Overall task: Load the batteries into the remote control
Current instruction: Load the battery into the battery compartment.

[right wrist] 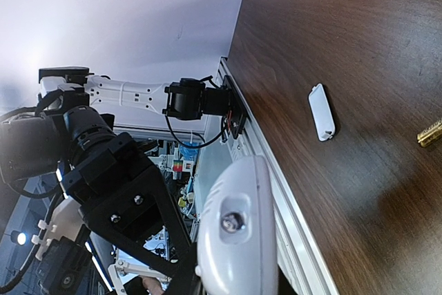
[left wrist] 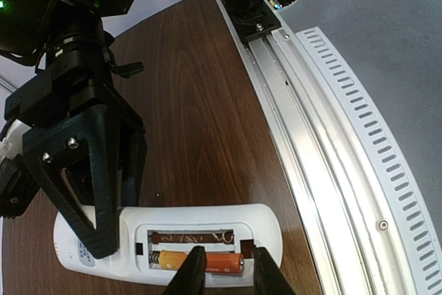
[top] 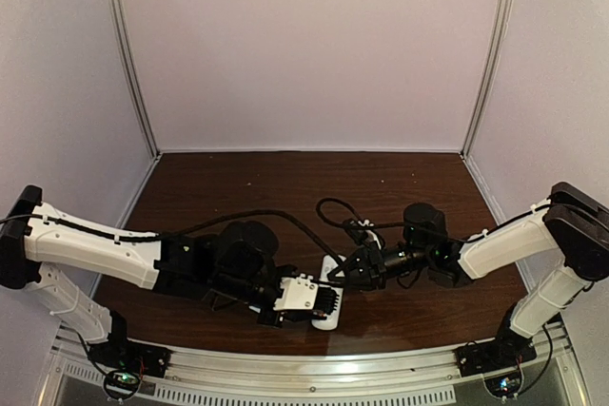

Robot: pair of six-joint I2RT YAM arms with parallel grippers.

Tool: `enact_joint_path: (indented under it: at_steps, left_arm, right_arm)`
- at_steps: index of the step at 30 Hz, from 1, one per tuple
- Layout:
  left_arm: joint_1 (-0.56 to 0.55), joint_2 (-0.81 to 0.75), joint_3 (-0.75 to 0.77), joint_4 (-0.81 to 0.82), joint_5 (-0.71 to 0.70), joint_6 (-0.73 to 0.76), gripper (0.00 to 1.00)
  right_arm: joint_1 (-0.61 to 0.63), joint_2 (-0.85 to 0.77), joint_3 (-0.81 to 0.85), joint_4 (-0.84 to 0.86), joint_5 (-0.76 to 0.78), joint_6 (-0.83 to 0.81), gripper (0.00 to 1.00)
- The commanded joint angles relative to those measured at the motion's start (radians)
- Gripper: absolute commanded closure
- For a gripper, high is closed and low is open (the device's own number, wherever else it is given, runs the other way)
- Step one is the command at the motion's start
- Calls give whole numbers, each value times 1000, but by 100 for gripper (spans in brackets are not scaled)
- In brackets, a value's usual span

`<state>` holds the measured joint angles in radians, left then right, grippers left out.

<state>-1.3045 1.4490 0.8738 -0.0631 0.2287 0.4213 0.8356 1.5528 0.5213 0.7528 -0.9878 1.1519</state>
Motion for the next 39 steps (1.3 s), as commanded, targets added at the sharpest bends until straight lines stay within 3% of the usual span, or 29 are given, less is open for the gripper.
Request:
enact_joint_path:
  at_steps: [1, 23, 39]
  left_arm:
    - [-4, 20, 29, 13, 6, -12, 73]
    - [25, 76, 26, -33, -27, -61, 88]
    - [65, 75, -1, -25, -28, -62, 89]
  right_arm:
    - [12, 9, 23, 41, -10, -1, 100]
    - [17, -17, 19, 78, -23, 11, 100]
    - [39, -6, 12, 244, -78, 107, 100]
